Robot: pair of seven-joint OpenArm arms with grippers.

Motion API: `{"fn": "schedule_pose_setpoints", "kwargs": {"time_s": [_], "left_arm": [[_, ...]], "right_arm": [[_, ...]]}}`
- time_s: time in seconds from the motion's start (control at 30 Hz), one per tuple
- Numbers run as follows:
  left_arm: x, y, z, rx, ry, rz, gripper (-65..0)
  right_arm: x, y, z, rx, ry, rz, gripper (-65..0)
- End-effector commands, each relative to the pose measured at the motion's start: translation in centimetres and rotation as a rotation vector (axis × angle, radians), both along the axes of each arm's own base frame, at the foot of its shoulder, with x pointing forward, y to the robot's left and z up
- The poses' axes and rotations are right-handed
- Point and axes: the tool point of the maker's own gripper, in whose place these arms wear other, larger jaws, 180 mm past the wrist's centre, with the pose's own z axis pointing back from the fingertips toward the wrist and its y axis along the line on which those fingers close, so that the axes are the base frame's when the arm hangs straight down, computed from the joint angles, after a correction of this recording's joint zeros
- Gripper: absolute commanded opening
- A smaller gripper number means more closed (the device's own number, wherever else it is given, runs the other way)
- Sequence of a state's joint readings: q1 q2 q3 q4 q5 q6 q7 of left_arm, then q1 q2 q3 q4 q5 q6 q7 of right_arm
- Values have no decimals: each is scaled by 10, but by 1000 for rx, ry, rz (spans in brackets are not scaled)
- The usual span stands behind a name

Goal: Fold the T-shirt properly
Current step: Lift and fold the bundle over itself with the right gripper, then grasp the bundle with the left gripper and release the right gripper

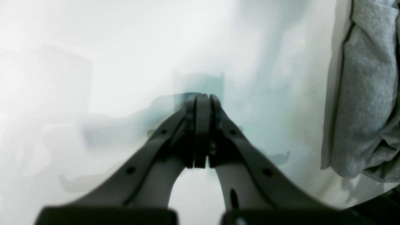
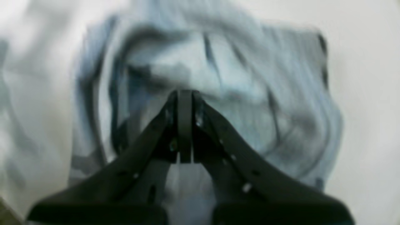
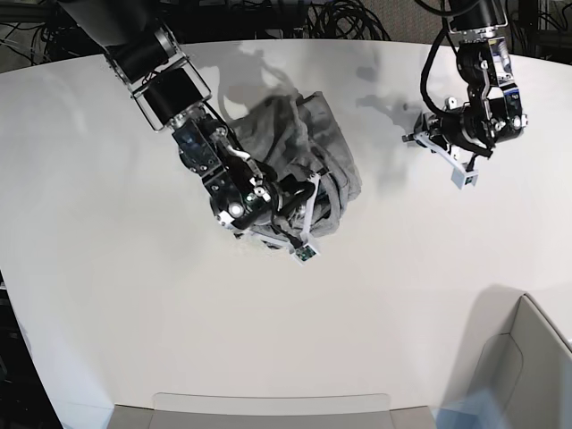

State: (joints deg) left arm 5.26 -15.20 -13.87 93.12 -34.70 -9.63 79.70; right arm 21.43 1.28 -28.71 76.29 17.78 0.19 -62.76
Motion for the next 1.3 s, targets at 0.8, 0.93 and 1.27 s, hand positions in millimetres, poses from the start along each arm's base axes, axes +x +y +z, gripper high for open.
{"fn": "schedule_pose_setpoints", "kwargs": {"time_s": [0.8, 0.93, 1.27], "left_arm": [[14, 3, 12, 8, -40, -5, -650], [27, 5, 22, 13, -79, -1, -650], [50, -62, 87, 46, -309, -252, -650]], "right_arm": [[13, 94, 21, 41, -140, 301, -650], [-5, 89, 66, 145, -289, 344, -650], [52, -31, 99, 155, -345, -13, -650]]}}
